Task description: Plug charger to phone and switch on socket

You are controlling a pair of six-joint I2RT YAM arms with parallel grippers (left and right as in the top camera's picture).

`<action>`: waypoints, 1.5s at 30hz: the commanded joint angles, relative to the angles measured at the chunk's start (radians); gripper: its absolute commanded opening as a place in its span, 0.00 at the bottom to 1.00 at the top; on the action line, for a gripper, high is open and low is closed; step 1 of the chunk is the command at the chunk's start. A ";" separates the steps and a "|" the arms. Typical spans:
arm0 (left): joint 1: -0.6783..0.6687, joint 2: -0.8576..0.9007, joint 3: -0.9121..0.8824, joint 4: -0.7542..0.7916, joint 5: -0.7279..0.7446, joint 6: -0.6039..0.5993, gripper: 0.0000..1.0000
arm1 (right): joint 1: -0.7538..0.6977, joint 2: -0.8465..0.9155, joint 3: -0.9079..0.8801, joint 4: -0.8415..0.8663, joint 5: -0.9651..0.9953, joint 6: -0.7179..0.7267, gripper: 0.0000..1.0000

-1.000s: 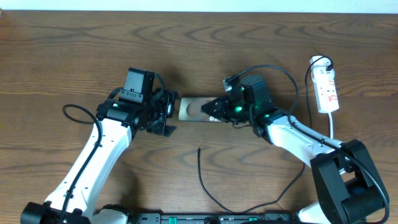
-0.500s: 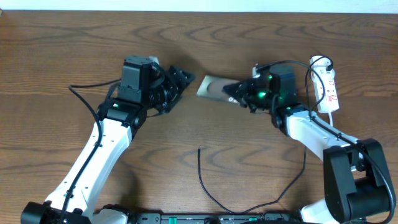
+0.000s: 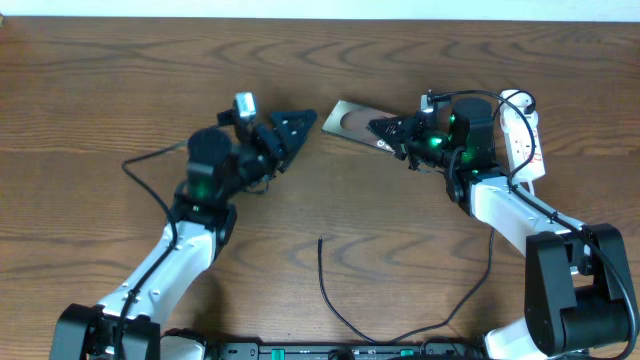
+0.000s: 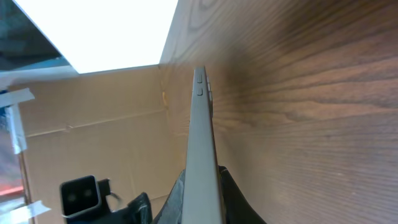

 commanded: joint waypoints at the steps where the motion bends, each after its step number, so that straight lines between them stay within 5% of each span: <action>1: 0.030 -0.007 -0.111 0.133 0.032 -0.165 0.80 | -0.001 -0.005 0.020 0.054 -0.038 0.050 0.01; 11: 0.079 -0.007 -0.201 0.172 0.012 -0.412 0.80 | 0.038 -0.005 0.020 0.164 -0.044 0.092 0.01; 34: 0.083 -0.006 -0.201 0.243 -0.071 -0.433 0.82 | 0.286 -0.005 0.020 0.259 0.115 0.491 0.02; 45: 0.135 -0.006 -0.201 0.206 -0.074 -0.402 0.81 | 0.333 -0.005 0.019 0.241 0.116 0.487 0.02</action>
